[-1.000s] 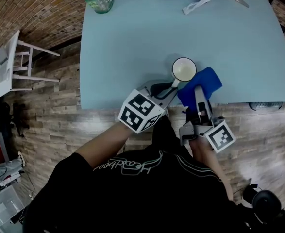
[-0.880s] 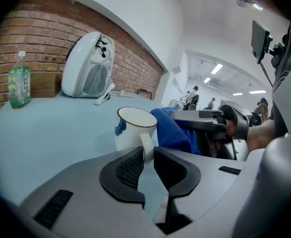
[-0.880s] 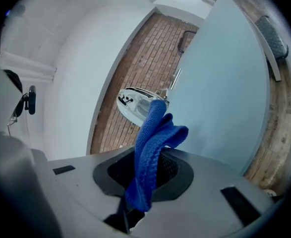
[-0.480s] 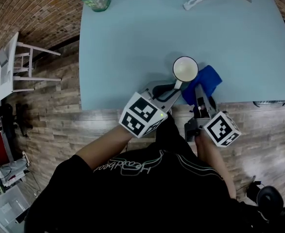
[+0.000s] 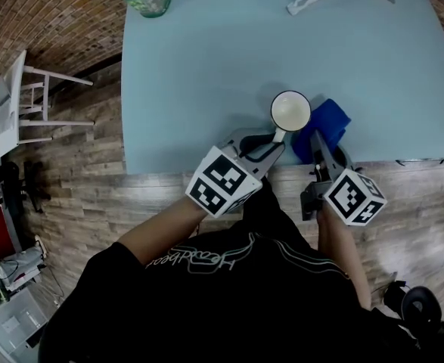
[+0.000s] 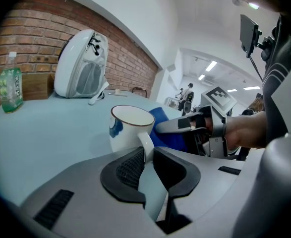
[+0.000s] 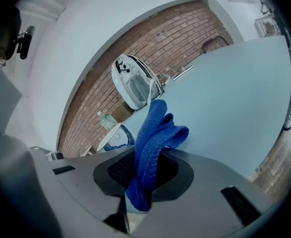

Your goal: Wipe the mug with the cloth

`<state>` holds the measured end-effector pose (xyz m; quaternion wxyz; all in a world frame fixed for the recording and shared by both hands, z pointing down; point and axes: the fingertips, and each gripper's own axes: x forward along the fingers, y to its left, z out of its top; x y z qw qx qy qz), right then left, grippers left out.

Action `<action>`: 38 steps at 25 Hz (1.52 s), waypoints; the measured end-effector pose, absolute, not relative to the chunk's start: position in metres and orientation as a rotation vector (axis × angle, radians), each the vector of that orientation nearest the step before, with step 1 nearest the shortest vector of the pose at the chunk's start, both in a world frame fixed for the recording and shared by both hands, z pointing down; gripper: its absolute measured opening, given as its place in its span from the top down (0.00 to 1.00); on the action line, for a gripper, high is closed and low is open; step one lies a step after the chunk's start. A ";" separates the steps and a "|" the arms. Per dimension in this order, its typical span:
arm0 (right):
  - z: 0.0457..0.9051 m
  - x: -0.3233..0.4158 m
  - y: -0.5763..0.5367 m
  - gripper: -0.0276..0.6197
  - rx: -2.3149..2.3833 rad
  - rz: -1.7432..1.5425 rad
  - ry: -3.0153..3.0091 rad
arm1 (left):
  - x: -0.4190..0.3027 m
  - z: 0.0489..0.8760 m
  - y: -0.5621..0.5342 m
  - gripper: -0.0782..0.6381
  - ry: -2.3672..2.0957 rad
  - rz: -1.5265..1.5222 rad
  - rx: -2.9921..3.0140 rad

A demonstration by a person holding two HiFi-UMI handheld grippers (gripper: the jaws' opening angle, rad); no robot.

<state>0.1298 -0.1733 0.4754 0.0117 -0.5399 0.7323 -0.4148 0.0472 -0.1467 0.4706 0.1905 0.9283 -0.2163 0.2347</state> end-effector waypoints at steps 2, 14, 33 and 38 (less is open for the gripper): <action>0.468 0.140 -0.173 0.86 -1.673 -1.268 2.287 | 0.046 0.469 -0.146 0.80 -0.604 0.686 2.622; 0.414 0.132 -0.183 0.86 -1.282 -1.170 2.345 | 0.020 0.469 -0.152 0.80 -0.687 0.915 2.708; 0.460 0.116 -0.206 0.86 -1.335 -1.325 2.500 | 0.006 0.472 -0.165 0.80 -0.722 0.969 2.771; 0.476 0.112 -0.210 0.86 -1.421 -1.324 2.659 | 0.004 0.473 -0.169 0.80 -0.711 0.977 2.789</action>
